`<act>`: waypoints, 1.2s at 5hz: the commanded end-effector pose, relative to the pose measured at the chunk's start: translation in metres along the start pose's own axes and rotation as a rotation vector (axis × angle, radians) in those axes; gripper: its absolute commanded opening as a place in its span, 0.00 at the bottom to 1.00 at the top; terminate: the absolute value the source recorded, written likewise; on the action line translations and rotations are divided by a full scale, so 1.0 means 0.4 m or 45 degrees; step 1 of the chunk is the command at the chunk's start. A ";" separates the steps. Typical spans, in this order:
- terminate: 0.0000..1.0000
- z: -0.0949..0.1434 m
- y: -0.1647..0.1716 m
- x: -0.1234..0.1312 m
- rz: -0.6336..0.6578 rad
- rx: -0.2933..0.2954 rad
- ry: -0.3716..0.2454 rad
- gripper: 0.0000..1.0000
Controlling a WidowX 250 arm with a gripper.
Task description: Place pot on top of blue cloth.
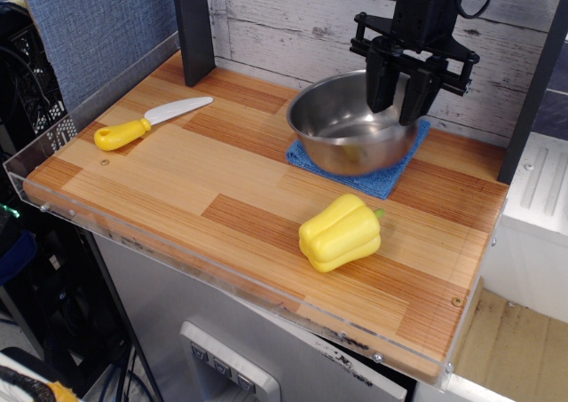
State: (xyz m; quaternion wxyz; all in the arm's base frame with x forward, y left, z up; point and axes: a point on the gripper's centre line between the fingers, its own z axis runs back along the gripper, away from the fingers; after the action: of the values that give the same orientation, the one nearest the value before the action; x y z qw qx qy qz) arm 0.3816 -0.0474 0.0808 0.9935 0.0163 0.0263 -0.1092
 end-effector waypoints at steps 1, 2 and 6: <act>0.00 0.170 0.034 -0.056 0.041 -0.065 -0.215 1.00; 0.00 0.281 0.080 -0.116 0.164 -0.078 -0.293 1.00; 0.00 0.360 0.120 -0.233 0.274 0.065 -0.260 1.00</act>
State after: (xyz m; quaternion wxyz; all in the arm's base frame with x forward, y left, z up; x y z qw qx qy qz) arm 0.3222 0.0154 0.2111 0.9985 0.0324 -0.0438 -0.0040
